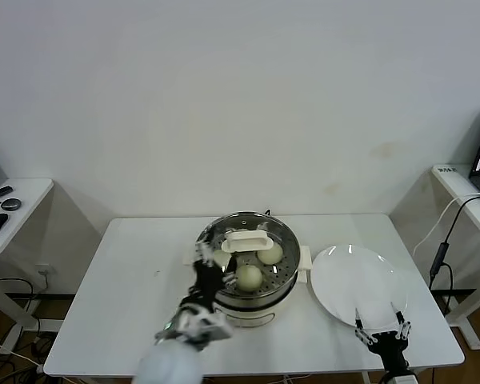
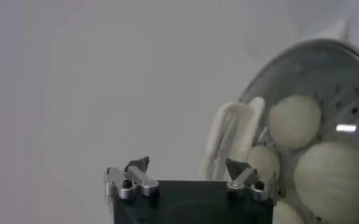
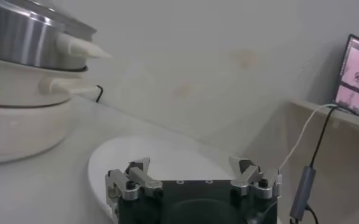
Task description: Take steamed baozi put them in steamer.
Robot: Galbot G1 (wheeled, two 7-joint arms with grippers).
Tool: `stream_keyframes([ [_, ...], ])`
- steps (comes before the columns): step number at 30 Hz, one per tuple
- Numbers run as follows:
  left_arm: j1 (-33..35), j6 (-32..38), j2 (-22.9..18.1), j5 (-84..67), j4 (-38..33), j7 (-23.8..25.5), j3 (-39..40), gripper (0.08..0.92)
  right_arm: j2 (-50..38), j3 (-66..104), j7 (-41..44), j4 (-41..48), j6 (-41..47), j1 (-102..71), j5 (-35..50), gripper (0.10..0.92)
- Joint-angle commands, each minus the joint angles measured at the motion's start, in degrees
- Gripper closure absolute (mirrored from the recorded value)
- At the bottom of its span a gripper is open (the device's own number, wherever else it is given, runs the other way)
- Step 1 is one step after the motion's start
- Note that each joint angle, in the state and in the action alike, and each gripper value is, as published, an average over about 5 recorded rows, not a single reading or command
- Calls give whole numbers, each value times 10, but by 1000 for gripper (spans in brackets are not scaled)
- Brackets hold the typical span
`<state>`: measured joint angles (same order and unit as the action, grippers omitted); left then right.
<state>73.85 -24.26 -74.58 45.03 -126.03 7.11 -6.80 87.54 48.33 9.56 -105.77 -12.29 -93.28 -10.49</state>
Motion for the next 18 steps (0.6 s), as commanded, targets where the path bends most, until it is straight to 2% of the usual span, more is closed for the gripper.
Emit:
stream_keyframes([
  [1,342,224,34,-519,-131,-139,-238,177,-23,-25,12,-16,12,-22,98,203],
  [6,384,291,3,-580,-84,-157,-258,177,-80,-63,15,-35,32,-69,164,203],
  [12,399,376,-15,-627,22,-127,-257,177,-113,-94,9,-49,18,-122,166,203],
  [18,400,413,-31,-602,61,-126,-244,177,-103,-108,3,-46,11,-124,168,203],
])
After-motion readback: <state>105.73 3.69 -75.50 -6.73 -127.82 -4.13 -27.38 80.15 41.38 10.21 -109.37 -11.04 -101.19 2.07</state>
